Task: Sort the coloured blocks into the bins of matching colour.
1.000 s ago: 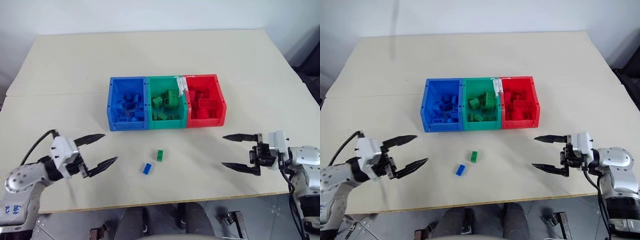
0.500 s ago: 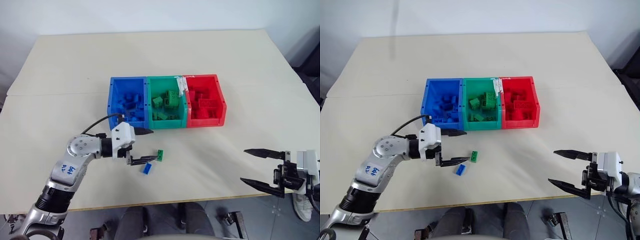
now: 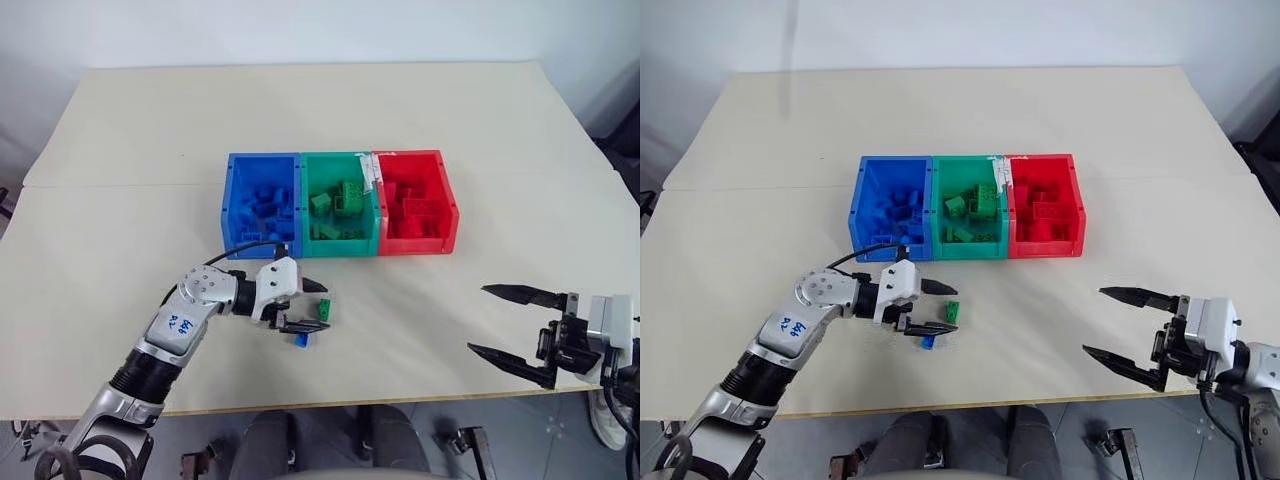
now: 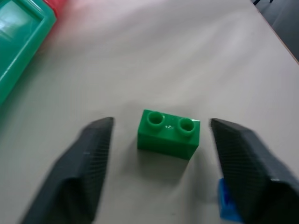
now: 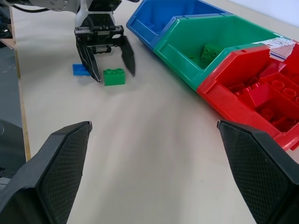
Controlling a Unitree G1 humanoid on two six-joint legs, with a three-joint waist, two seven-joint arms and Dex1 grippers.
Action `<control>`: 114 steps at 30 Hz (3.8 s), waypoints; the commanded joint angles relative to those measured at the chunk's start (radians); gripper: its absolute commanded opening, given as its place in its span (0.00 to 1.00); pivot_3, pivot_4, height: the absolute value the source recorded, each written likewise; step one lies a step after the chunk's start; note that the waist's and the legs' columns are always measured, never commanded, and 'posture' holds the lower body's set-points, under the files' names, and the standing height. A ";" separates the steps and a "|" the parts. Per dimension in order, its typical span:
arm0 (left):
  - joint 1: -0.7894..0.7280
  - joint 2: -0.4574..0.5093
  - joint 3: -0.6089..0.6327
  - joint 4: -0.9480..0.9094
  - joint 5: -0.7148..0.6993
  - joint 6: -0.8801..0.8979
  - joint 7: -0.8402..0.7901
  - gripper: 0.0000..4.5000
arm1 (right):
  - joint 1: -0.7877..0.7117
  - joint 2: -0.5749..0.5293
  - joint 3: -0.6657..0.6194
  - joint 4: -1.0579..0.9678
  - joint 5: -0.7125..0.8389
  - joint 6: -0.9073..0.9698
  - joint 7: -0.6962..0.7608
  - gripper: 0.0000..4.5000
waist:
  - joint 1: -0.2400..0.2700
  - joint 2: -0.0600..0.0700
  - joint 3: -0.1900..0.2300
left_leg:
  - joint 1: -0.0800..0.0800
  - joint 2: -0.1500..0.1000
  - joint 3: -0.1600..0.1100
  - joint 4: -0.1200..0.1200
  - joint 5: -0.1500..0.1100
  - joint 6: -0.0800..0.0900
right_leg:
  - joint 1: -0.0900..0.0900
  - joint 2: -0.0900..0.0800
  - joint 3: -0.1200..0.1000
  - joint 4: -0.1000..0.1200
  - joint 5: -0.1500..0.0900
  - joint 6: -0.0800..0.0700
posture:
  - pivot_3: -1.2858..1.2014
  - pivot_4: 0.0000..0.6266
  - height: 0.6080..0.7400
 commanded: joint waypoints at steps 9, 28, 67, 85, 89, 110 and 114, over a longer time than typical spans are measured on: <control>-0.052 -0.099 0.094 -0.041 -0.073 -0.016 0.045 0.33 | -0.043 0.003 0.035 -0.006 0.006 0.002 -0.008 1.00 | 0.003 0.000 0.000 | -0.001 0.000 -0.001 0.003 0.000 0.000 | 0.000 0.000 0.000 0.001 0.000 0.000 | 0.52 0.24 1.00; -0.479 -0.277 0.167 0.439 0.023 -0.204 0.185 0.69 | -0.001 0.079 0.030 0.017 -0.043 -0.083 -0.109 1.00 | 0.000 0.000 0.000 | -0.003 -0.001 0.001 0.010 0.000 0.003 | 0.005 0.001 -0.002 -0.001 0.003 0.002 | 0.52 0.24 1.00; 0.686 0.220 0.771 -0.084 -0.261 -0.246 -0.046 0.99 | -0.458 0.017 0.252 0.378 -0.041 -0.059 0.253 1.00 | -0.027 0.000 0.001 | -0.003 0.007 -0.003 0.009 -0.004 0.001 | -0.002 -0.004 -0.001 -0.001 0.003 -0.002 | 0.52 0.24 1.00; 0.333 0.073 0.135 -0.224 -0.078 -0.036 0.037 0.99 | -0.236 -0.046 0.180 0.195 0.000 -0.012 0.218 1.00 | -0.025 0.002 0.001 | -0.002 0.003 0.000 0.008 -0.004 0.002 | -0.001 -0.001 0.000 0.001 0.004 -0.001 | 0.52 0.24 1.00; 0.304 0.080 0.107 -0.183 -0.050 -0.048 0.023 0.99 | -0.199 -0.043 0.179 0.168 -0.003 -0.008 0.205 1.00 | -0.024 0.002 0.001 | -0.002 0.003 -0.001 0.010 -0.004 0.002 | -0.001 -0.001 0.000 0.000 0.004 -0.001 | 0.52 0.24 1.00; 0.166 0.007 0.383 -0.147 -0.210 0.026 0.216 0.32 | -0.359 0.082 0.211 0.110 0.061 0.108 0.007 1.00 | -0.022 0.002 0.001 | -0.002 0.007 -0.002 0.012 -0.003 0.002 | -0.001 -0.003 0.000 0.001 0.004 -0.001 | 0.52 0.24 1.00; -0.007 -0.011 0.412 -0.060 -0.198 0.082 0.299 0.32 | -0.400 0.120 0.202 0.112 0.041 0.100 -0.065 1.00 | -0.016 0.002 0.001 | -0.002 0.004 -0.002 0.012 -0.003 0.002 | 0.000 -0.003 0.000 0.004 0.004 -0.001 | 0.52 0.24 1.00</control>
